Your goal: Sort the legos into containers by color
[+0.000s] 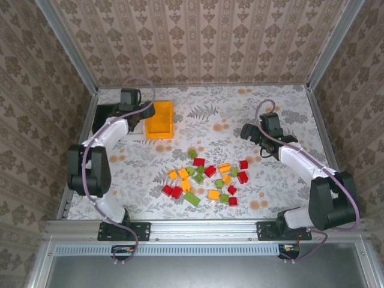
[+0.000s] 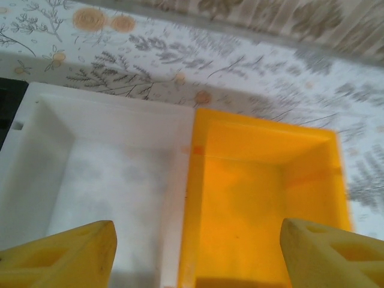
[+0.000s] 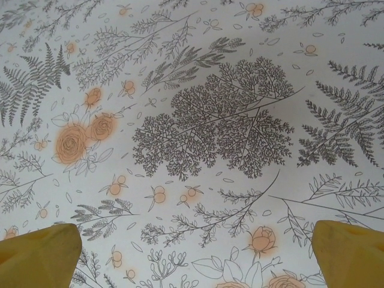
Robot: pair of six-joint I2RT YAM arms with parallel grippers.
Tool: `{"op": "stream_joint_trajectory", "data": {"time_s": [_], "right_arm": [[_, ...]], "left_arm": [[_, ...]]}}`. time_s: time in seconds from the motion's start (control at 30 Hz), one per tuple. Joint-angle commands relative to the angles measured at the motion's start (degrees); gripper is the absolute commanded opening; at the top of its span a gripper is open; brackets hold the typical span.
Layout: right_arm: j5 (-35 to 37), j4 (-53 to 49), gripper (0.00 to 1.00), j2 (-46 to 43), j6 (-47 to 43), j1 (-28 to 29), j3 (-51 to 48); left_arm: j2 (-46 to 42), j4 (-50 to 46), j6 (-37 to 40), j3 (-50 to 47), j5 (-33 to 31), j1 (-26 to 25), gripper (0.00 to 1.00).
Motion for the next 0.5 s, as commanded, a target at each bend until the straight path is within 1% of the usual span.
{"op": "stream_joint_trajectory", "data": {"time_s": [0.0, 0.1, 0.27, 0.37, 0.43, 0.47], "right_arm": [[-0.4, -2.7, 1.00, -2.2, 0.7, 0.5, 1.1], [0.1, -3.7, 1.00, -3.4, 0.9, 0.5, 1.2], [1.1, -4.4, 1.00, -5.6, 1.3, 0.7, 1.2], [1.7, -5.2, 1.00, -6.3, 1.7, 0.7, 1.5], [2.2, -5.9, 1.00, -6.4, 2.2, 0.7, 1.7], [2.4, -6.2, 1.00, -6.4, 2.4, 0.8, 1.9]], "left_arm": [[4.2, -8.2, 3.6, 4.1, -7.6, -0.8, 0.70], [7.1, -8.4, 2.8, 5.7, -7.3, -0.9, 0.65], [11.5, -10.2, 0.6, 7.9, -8.1, -1.1, 0.53], [12.8, -10.0, 0.0, 8.3, -6.7, -1.4, 0.40], [12.9, -9.6, -0.1, 8.1, -6.5, -2.2, 0.31], [12.9, -9.4, -0.2, 8.0, -6.5, -2.8, 0.28]]}}
